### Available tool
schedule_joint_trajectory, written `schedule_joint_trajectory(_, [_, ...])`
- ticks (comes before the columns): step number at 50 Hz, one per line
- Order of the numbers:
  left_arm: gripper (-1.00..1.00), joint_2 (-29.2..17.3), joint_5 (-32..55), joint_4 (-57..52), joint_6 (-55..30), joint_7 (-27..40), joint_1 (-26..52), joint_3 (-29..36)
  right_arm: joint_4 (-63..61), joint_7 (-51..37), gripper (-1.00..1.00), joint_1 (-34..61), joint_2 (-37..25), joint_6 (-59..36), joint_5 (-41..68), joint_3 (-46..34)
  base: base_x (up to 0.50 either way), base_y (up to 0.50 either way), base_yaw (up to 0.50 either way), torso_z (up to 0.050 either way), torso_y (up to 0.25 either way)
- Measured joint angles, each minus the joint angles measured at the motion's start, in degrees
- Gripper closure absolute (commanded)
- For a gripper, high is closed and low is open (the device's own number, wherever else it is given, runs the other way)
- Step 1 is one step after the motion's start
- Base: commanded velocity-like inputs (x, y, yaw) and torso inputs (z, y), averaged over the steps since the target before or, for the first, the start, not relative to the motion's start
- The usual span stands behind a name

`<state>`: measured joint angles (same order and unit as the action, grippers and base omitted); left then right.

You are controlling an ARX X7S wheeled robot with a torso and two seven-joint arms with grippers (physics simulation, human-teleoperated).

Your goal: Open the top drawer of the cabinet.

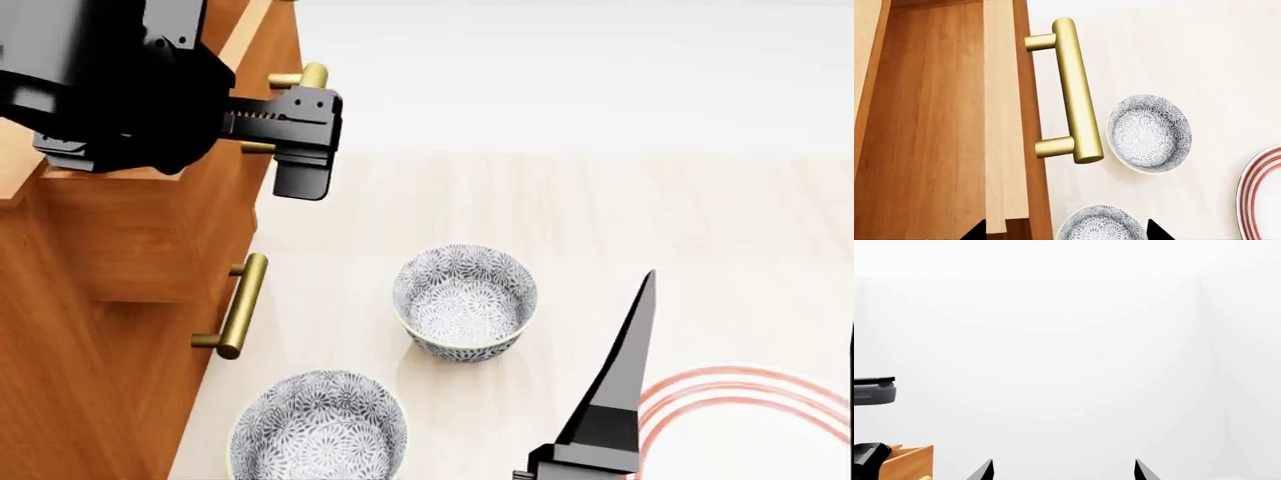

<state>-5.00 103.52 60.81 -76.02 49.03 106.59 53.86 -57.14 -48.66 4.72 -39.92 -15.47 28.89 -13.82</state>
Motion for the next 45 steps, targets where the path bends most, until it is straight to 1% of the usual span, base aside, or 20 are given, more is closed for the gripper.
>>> schedule_joint_trajectory(11, [-1.00,0.0,1.6,-1.4,0.2,1.9,-0.5,-0.5,0.1,-0.2,-1.00,0.0,-0.3,0.4,0.1,0.0,-0.01,0.00,0.00,0.000,0.000])
schedule_joint_trajectory(21, [-1.00,0.0,3.0,-3.7,0.8,5.1,-1.4,-0.9,0.0,-0.6,-1.00,0.1,-0.7,0.4,0.3,-0.2,-0.01,0.00,0.00,-0.001,0.000])
schedule_joint_trajectory(36, [-1.00,0.2,7.2,-9.9,3.2,12.7,-3.8,-1.9,-0.2,-1.2,-1.00,0.1,-1.2,0.8,0.6,-0.2,-0.01,0.00,0.00,-0.002,0.000])
schedule_joint_trajectory(45, [-1.00,0.6,8.9,-12.7,4.8,15.8,-4.6,-1.4,-0.1,-1.5,-1.00,-0.1,-1.5,1.3,0.7,-0.2,-0.01,0.00,0.00,-0.001,0.000])
